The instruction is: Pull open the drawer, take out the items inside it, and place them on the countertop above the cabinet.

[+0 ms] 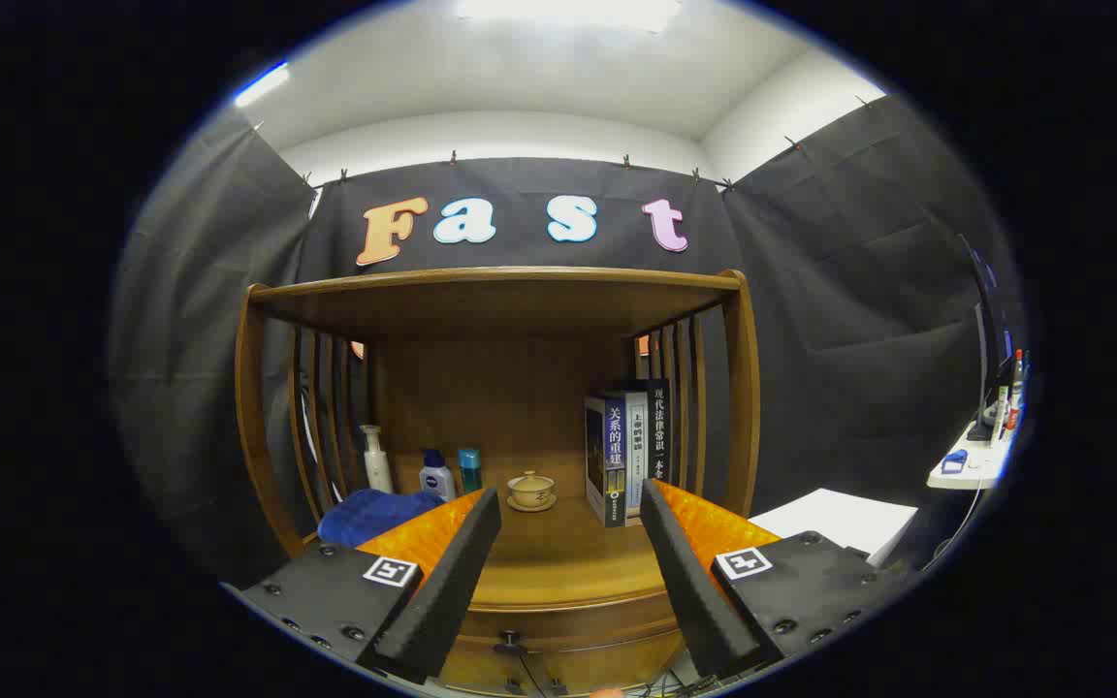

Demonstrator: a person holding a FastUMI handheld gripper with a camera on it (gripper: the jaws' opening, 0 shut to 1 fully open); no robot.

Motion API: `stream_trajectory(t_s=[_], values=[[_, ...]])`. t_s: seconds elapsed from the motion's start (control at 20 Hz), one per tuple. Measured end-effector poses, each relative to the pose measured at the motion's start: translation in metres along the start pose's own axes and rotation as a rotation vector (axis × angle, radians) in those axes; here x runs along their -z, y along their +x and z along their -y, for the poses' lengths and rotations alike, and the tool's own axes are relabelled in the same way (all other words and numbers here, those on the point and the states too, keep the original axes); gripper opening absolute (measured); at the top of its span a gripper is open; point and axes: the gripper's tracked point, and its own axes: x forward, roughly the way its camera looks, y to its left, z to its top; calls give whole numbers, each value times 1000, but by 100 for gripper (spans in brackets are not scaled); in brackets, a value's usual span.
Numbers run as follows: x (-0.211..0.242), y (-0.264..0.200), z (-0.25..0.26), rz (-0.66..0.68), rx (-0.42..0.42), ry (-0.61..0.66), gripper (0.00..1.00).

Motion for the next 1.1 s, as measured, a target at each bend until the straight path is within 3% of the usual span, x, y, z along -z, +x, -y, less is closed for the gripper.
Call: stream_trajectory(t_s=[1.1], values=[[18, 10, -15, -3, -20, -3, 96]])
